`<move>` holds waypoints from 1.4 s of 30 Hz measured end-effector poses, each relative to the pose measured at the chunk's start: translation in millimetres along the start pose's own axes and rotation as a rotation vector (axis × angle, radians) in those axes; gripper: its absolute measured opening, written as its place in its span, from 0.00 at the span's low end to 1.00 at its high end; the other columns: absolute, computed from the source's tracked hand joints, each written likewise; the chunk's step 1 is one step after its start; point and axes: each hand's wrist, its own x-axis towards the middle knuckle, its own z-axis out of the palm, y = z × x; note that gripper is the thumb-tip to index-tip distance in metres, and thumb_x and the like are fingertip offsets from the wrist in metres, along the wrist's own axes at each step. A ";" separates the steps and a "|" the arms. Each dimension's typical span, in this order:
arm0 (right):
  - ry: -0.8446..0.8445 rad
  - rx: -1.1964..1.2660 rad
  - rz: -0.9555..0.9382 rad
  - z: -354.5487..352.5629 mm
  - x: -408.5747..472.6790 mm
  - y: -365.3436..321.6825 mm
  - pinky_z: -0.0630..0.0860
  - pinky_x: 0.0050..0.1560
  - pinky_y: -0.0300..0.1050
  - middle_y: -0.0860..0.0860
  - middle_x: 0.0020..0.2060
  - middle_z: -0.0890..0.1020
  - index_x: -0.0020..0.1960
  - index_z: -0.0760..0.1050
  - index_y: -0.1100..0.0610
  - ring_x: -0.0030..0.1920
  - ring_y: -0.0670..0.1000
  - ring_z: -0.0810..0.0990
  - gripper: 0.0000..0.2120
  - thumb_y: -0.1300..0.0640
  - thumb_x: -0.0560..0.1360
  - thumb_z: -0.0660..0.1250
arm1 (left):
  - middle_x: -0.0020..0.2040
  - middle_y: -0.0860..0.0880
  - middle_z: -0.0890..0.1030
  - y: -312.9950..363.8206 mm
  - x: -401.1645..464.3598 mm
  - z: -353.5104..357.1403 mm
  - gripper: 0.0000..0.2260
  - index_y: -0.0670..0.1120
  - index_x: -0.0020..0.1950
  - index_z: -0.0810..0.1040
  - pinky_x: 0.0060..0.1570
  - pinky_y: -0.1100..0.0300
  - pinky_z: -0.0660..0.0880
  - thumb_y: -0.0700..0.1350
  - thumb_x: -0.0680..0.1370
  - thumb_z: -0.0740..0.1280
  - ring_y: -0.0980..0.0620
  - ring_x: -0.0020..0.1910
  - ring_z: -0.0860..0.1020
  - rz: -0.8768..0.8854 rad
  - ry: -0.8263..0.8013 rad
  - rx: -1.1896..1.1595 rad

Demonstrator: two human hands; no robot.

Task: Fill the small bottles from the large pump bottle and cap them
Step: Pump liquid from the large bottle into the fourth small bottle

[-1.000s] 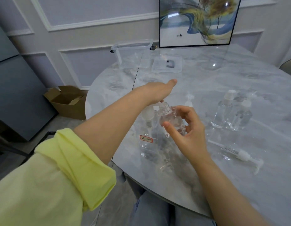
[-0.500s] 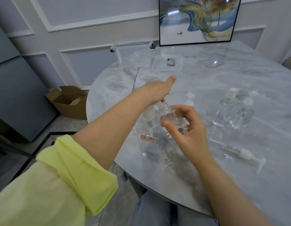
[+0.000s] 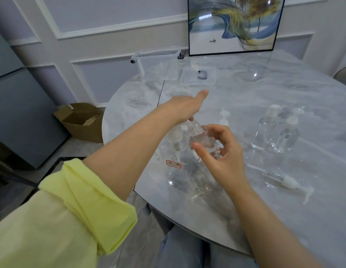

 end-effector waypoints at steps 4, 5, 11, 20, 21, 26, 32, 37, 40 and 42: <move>0.001 0.027 0.016 -0.4 -0.6 -0.5 0.77 0.48 0.48 0.38 0.50 0.81 0.57 0.77 0.49 0.55 0.48 0.81 0.16 0.49 0.72 0.76 | 0.57 0.48 0.83 1.1 0.7 -0.6 0.37 0.48 0.73 0.74 0.59 0.51 0.67 0.72 0.80 0.45 0.46 0.61 0.78 -0.025 -0.042 0.042; 0.003 0.031 0.020 -0.4 -0.5 -0.7 0.77 0.48 0.48 0.38 0.51 0.81 0.57 0.77 0.48 0.55 0.48 0.81 0.17 0.47 0.72 0.76 | 0.57 0.48 0.83 3.1 0.1 -2.6 0.36 0.49 0.72 0.74 0.59 0.51 0.67 0.71 0.80 0.45 0.46 0.61 0.78 -0.018 -0.039 0.044; 0.007 0.021 -0.025 1.6 0.2 -6.9 0.78 0.52 0.42 0.35 0.50 0.80 0.56 0.74 0.41 0.54 0.45 0.81 0.17 0.46 0.71 0.76 | 0.54 0.48 0.84 6.8 -3.8 -9.9 0.33 0.50 0.64 0.79 0.62 0.49 0.67 0.70 0.81 0.45 0.46 0.61 0.78 0.011 -0.018 0.000; -0.022 0.054 0.035 -1.0 0.3 0.8 0.76 0.48 0.49 0.39 0.51 0.82 0.58 0.77 0.50 0.56 0.47 0.81 0.17 0.57 0.73 0.79 | 0.56 0.48 0.83 2.1 -1.4 -1.7 0.34 0.49 0.64 0.79 0.61 0.51 0.66 0.70 0.81 0.46 0.46 0.61 0.77 -0.018 -0.051 0.025; -0.017 0.056 0.033 -1.7 0.4 0.5 0.76 0.49 0.49 0.40 0.52 0.82 0.58 0.77 0.50 0.56 0.49 0.81 0.16 0.56 0.73 0.78 | 0.56 0.48 0.83 4.4 -1.1 -2.9 0.33 0.49 0.66 0.78 0.61 0.50 0.67 0.70 0.81 0.46 0.46 0.61 0.77 -0.003 -0.051 0.030; -0.021 0.021 0.000 -0.6 0.7 -1.9 0.79 0.51 0.49 0.38 0.51 0.82 0.58 0.77 0.51 0.56 0.48 0.81 0.17 0.52 0.73 0.77 | 0.54 0.48 0.84 -1.0 -0.9 -2.1 0.33 0.49 0.63 0.80 0.61 0.50 0.69 0.70 0.81 0.46 0.47 0.59 0.79 0.013 -0.033 -0.016; -0.021 0.016 -0.021 0.0 0.6 -2.9 0.80 0.52 0.49 0.37 0.51 0.81 0.58 0.76 0.49 0.55 0.47 0.81 0.17 0.54 0.73 0.78 | 0.53 0.47 0.84 -1.3 -0.7 -2.6 0.32 0.49 0.61 0.80 0.65 0.49 0.71 0.69 0.81 0.47 0.49 0.55 0.80 0.027 -0.027 -0.066; -0.017 0.026 -0.007 -0.9 0.1 -1.7 0.80 0.53 0.51 0.39 0.52 0.82 0.58 0.77 0.50 0.56 0.48 0.81 0.17 0.55 0.73 0.78 | 0.54 0.48 0.84 0.5 -4.2 -3.0 0.33 0.49 0.62 0.80 0.68 0.47 0.69 0.69 0.81 0.46 0.48 0.57 0.79 0.021 -0.048 -0.041; -0.024 0.004 -0.029 -0.9 0.9 -2.7 0.80 0.56 0.49 0.37 0.52 0.81 0.59 0.77 0.50 0.56 0.47 0.81 0.17 0.55 0.73 0.78 | 0.53 0.48 0.84 2.7 -4.4 -5.7 0.32 0.49 0.63 0.80 0.67 0.48 0.69 0.69 0.81 0.46 0.49 0.56 0.80 0.037 -0.032 -0.039; -0.032 0.000 -0.036 -0.3 0.5 -2.3 0.79 0.58 0.46 0.38 0.52 0.81 0.59 0.76 0.50 0.56 0.47 0.81 0.17 0.55 0.73 0.78 | 0.54 0.48 0.84 0.7 -5.5 -3.5 0.33 0.49 0.62 0.80 0.67 0.47 0.69 0.70 0.81 0.46 0.48 0.58 0.79 0.023 -0.043 -0.020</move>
